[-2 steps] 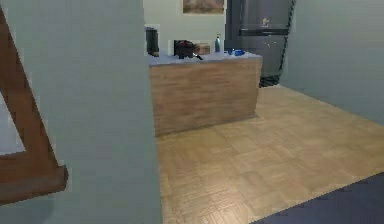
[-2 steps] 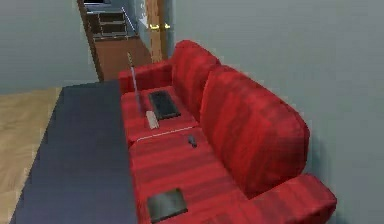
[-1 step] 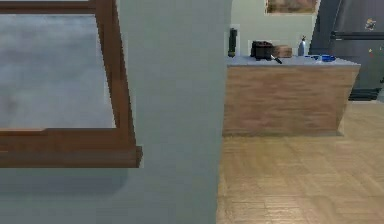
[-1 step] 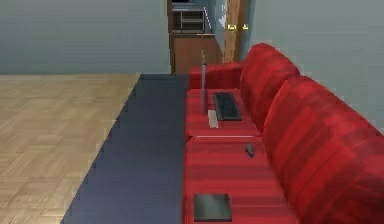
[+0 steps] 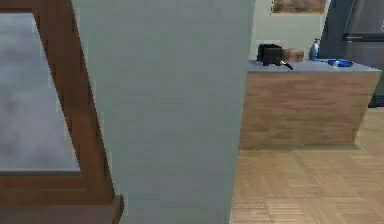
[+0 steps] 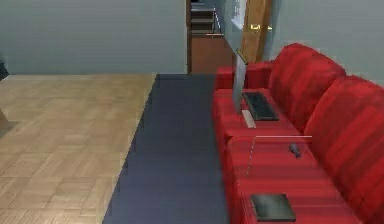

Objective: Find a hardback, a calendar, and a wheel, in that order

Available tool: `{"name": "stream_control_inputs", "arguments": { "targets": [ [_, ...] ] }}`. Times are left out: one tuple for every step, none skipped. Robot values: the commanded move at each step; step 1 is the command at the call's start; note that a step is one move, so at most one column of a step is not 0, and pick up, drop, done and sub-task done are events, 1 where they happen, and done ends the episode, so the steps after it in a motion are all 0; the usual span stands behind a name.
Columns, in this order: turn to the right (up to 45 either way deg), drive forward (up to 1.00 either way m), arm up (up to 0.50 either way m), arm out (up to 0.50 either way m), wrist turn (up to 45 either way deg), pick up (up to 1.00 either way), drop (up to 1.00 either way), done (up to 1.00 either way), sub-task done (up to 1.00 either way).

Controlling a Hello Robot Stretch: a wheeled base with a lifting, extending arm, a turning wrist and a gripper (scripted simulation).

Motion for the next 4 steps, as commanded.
{"name": "stream_control_inputs", "arguments": {
  "targets": [
    [45.0,0.0,0.0,0.0,0.0,0.0,0.0,0.0,0.0],
    [45.0,0.0,0.0,0.0,0.0,0.0,0.0,0.0,0.0],
    [0.0,0.7,0.0,0.0,0.0,0.0,0.0,0.0,0.0],
    [27.0,0.0,0.0,0.0,0.0,0.0,0.0,0.0,0.0]
  ]
}}
